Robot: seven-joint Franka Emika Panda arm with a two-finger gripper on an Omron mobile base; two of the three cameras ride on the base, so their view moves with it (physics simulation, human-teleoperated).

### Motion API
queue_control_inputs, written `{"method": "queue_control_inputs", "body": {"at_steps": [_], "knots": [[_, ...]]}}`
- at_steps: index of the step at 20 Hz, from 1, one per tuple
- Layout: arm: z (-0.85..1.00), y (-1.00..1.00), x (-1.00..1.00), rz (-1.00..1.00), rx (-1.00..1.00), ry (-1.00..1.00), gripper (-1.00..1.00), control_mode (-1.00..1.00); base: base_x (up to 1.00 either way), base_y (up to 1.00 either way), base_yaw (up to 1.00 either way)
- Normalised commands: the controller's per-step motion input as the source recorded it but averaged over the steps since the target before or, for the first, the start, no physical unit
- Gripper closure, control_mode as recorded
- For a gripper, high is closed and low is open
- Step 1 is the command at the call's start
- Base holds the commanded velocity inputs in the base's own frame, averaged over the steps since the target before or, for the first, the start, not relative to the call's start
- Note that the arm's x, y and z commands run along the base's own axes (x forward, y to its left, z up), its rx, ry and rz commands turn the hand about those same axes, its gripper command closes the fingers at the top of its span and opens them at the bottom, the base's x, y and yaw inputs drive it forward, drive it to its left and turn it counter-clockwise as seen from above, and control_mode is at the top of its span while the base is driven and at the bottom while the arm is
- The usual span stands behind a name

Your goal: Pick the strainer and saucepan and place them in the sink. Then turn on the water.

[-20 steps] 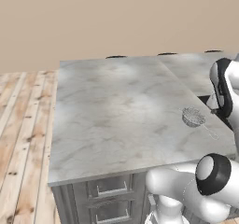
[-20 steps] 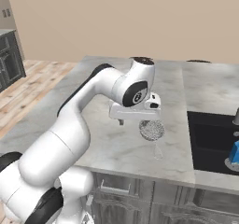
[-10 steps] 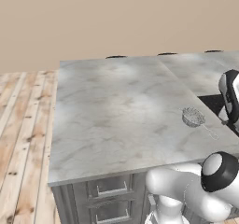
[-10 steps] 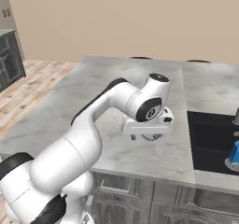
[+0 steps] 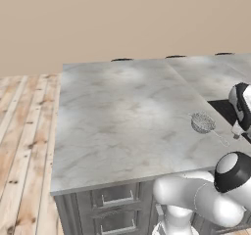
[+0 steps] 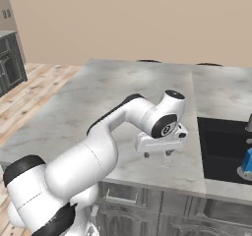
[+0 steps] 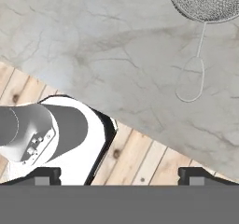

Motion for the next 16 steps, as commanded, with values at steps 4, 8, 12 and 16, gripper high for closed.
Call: {"method": "queue_control_inputs", "body": {"at_steps": [4,8,12,16], "knots": [[-0.16,0.0,0.44,0.06,0.01,0.12,-1.0,-1.0,0.0,0.0,0.0],[-0.06,0.0,0.36,0.06,0.01,0.09,-1.0,-1.0,0.0,0.0,0.0],[-0.09,0.0,0.29,0.06,0.01,0.07,-1.0,-1.0,0.0,0.0,0.0],[-0.2,0.0,0.21,0.06,0.02,0.03,-1.0,-1.0,0.0,0.0,0.0]]}}
